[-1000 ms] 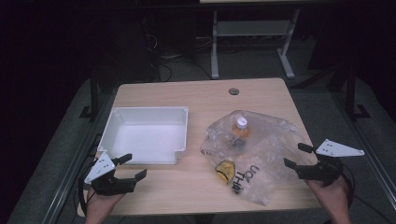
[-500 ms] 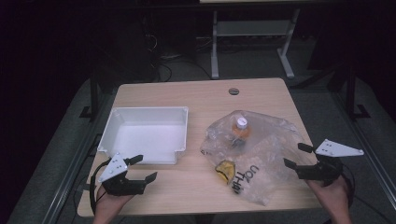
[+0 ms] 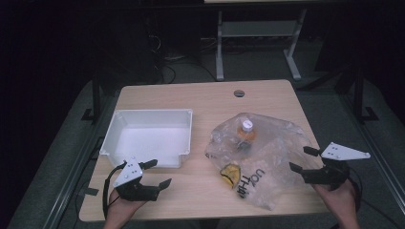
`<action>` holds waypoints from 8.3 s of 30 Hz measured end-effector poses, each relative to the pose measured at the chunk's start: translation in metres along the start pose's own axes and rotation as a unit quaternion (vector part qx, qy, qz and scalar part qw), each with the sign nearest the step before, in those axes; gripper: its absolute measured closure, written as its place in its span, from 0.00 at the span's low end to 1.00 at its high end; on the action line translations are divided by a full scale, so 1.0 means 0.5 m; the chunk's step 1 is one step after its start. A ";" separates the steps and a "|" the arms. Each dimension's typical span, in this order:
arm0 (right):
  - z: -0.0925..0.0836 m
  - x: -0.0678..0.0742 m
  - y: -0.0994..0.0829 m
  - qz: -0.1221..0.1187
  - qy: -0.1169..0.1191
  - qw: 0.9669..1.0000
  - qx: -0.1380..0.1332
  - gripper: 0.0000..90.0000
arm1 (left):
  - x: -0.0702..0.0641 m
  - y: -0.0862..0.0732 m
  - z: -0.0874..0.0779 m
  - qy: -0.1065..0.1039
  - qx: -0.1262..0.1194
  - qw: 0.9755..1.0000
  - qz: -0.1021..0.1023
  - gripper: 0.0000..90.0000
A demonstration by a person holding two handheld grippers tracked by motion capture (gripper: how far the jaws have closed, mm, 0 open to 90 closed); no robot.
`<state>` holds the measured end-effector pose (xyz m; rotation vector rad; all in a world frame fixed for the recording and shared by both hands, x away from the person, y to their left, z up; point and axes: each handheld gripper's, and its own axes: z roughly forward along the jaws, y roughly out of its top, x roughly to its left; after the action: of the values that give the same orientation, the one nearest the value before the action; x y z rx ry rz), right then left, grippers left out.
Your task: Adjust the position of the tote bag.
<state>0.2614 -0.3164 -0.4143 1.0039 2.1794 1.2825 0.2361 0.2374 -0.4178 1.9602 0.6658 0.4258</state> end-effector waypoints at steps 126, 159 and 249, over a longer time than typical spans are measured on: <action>-0.005 0.006 0.005 0.003 0.021 1.000 -0.017 0.24 | -0.054 0.325 0.381 -0.103 0.096 0.987 0.074 0.45; 0.013 0.016 0.046 -0.027 0.044 0.999 0.007 0.29 | -0.041 0.262 0.360 -0.067 0.132 0.985 0.091 0.99; 0.134 0.147 0.228 -0.226 0.151 0.958 0.093 1.00 | -0.129 0.290 0.341 -0.183 0.111 0.973 0.091 0.50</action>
<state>0.3001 -0.1864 -0.3473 0.3394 2.6015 1.0786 0.3189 0.0259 -0.3670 2.2459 0.3076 0.0927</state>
